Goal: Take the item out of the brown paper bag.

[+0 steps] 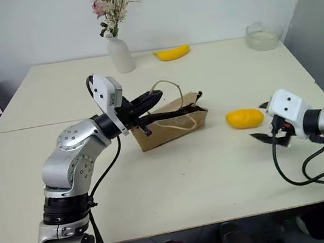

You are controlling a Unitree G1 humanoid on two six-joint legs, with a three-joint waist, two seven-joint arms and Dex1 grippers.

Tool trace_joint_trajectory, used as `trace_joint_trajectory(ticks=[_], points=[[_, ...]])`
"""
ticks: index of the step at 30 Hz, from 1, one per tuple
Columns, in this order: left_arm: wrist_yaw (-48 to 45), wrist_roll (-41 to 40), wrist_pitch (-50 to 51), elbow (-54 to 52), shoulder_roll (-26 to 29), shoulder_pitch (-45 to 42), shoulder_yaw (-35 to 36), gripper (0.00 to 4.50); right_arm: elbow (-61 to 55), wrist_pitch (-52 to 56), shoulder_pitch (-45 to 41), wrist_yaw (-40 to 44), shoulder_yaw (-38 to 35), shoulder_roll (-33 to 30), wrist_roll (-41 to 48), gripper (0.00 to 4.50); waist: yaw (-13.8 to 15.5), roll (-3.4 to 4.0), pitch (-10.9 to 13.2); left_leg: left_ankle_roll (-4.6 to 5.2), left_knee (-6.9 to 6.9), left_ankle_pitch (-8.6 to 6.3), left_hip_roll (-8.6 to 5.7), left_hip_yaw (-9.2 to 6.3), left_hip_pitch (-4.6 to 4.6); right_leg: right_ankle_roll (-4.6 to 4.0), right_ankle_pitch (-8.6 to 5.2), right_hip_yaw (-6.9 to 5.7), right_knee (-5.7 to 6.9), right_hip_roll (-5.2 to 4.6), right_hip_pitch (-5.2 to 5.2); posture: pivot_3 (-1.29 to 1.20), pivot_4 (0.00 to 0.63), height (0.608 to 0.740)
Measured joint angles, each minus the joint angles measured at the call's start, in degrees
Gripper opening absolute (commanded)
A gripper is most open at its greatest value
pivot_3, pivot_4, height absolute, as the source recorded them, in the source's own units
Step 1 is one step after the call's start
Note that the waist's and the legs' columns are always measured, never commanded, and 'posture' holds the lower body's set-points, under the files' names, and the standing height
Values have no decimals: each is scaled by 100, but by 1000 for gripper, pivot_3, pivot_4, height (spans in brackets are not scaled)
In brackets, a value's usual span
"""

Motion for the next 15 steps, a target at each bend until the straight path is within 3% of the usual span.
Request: trace_joint_trajectory(ticks=[4, 11, 12, 15], points=[[-35, -15, -2, 31, 132, -7, 82, 1778, -735, 1112, -581, -764, 2, 740, 1504, 4500, 30, 6, 3, -5, 7, 3, -11, 1, -2, 0, 1, -4, -2, -6, 2, 0, 150, 740], [43, -31, -71, -270, 316, 173, 405, 4068, -517, 1340, -937, -1105, 365, 794, 1665, 4500, 62, 5, 3, 2, 0, -2, -11, 3, -32, 3, -1, -3, -41, -12, -8, 0, 150, 740], [98, -21, -91, -421, 375, 272, 477, 4290, -456, 1293, -937, -1095, 422, 766, 1624, 4500, 60, 5, 3, 2, 0, -2, -10, 3, -37, 5, -3, -3, -42, -12, -11, 0, 150, 740], [439, 9, -78, -981, 533, 654, 825, 4290, -209, 834, -924, -1116, 556, 711, 1171, 4500, 51, 5, 3, 1, 0, -3, -6, 2, -51, 6, -3, -3, -43, -12, -22, 0, 150, 740]])
